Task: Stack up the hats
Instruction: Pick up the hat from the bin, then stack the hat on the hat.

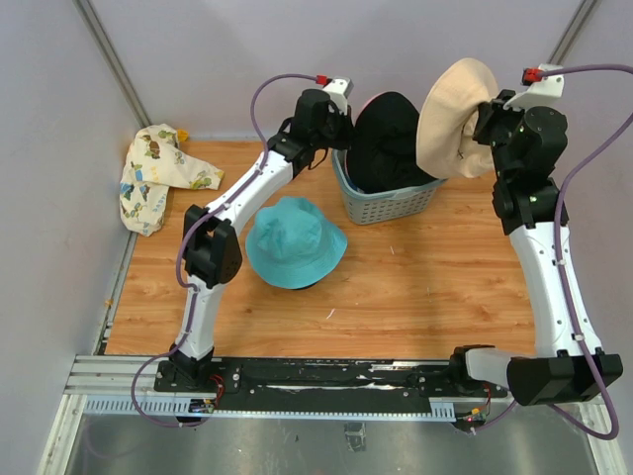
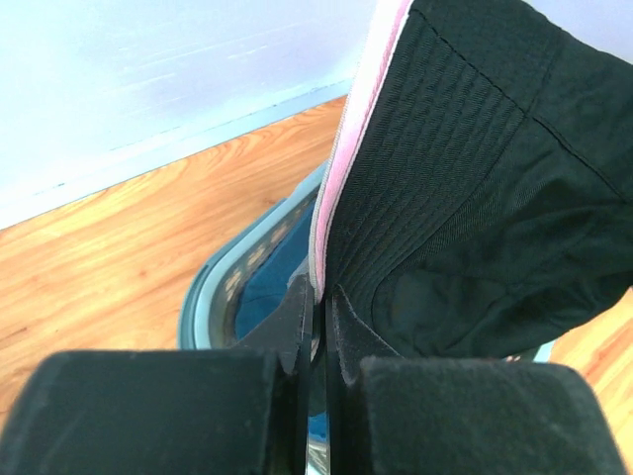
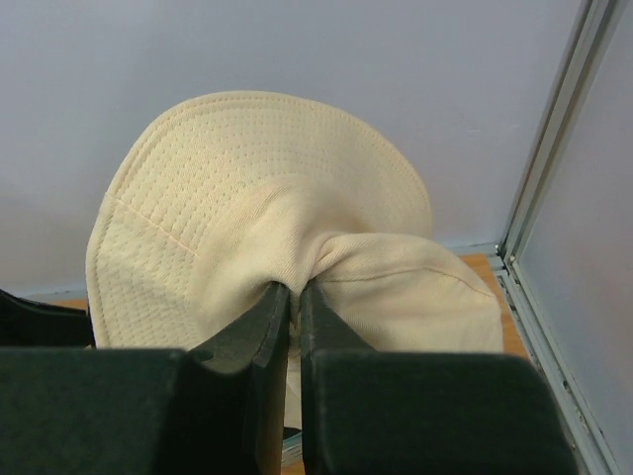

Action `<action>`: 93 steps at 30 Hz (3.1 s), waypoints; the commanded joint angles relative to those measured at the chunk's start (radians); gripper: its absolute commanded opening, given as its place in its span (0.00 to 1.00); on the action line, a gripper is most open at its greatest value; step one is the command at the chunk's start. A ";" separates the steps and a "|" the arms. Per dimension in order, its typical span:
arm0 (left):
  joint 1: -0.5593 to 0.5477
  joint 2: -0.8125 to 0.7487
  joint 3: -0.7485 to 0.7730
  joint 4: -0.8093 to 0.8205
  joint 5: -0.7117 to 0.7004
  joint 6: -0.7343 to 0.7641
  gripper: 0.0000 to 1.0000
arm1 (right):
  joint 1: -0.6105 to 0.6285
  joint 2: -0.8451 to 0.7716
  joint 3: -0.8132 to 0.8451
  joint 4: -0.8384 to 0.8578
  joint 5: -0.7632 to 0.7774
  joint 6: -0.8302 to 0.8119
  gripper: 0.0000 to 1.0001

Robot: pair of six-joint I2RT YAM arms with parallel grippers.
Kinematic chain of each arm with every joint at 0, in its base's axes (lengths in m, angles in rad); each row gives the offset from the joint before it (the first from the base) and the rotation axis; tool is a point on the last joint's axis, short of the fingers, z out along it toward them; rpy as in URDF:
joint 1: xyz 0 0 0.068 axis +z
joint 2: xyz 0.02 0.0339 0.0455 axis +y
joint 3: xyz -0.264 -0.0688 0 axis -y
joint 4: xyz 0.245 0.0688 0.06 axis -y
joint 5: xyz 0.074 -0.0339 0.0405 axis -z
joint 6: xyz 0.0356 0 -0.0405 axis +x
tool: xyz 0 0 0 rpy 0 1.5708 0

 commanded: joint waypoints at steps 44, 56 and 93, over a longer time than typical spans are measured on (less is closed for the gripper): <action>-0.071 -0.633 -0.570 0.108 -0.193 -0.053 0.64 | 0.766 -0.122 0.108 -0.244 0.224 -0.226 0.01; -0.034 -0.943 -0.853 0.095 -0.423 -0.095 0.68 | 0.877 0.065 0.285 -0.376 0.230 -0.273 0.01; -0.028 -1.350 -1.314 -0.037 -0.630 -0.162 0.75 | 0.934 0.553 0.813 -0.741 0.085 -0.326 0.00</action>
